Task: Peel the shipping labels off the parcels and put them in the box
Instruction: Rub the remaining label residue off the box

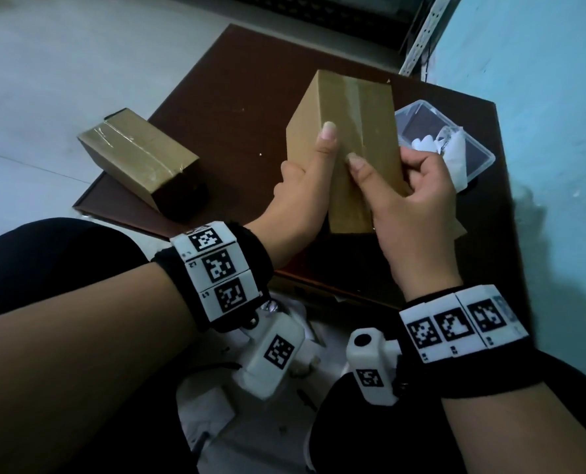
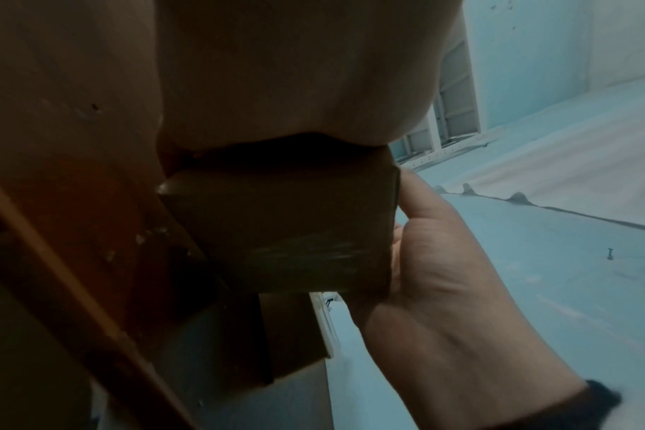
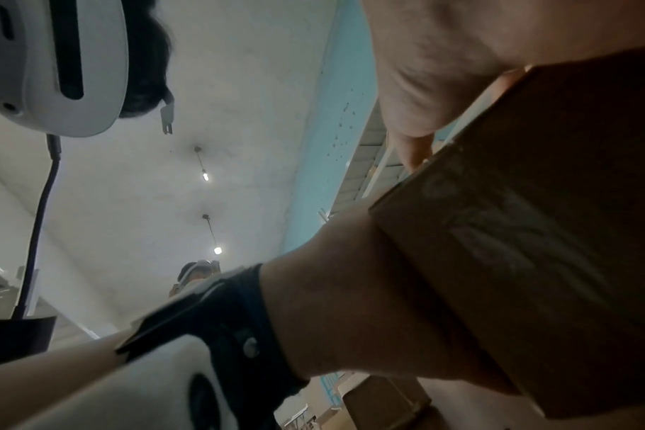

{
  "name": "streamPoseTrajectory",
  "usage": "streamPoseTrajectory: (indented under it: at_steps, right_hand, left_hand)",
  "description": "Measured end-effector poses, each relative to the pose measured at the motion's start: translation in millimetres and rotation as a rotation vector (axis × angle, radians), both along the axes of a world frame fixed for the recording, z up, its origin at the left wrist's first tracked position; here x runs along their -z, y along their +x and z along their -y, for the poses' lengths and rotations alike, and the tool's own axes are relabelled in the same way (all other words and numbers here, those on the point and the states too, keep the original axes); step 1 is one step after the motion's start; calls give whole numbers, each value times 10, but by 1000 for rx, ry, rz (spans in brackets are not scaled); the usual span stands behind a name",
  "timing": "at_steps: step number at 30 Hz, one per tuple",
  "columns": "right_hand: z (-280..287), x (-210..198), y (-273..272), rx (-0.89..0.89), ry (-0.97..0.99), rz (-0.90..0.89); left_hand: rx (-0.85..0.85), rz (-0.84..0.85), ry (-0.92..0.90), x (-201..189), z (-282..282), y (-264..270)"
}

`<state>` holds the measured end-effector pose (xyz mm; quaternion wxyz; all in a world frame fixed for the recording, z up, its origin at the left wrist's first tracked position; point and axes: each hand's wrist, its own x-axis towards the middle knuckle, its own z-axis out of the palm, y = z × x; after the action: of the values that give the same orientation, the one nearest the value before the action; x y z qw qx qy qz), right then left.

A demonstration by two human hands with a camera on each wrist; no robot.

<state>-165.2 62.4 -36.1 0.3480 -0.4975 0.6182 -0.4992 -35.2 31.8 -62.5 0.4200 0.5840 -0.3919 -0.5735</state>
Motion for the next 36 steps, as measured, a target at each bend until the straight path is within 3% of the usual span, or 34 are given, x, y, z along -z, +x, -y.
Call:
streamPoseTrajectory:
  at_steps: [4, 10, 16, 23, 28, 33, 36]
  right_hand:
    - [17, -11, 23, 108, -52, -37]
    - [57, 48, -45, -73, -28, 80]
    - [20, -25, -25, 131, -17, -63]
    - [23, -21, -99, -106, 49, 108]
    - [-5, -47, -91, -20, -1, -208]
    - [99, -22, -189, 107, -19, 75]
    - [29, -46, -147, -41, -25, 1]
  left_hand:
    - [-2, -19, 17, -67, -111, -58]
    - [-40, 19, -45, -5, 31, 14]
    - [12, 0, 1, -17, -79, -61]
    - [-34, 2, 8, -35, 6, 47]
    - [40, 39, -4, 20, -69, -41]
    - [41, 29, -56, -54, 26, 46]
    - [62, 28, -76, -108, 13, 79]
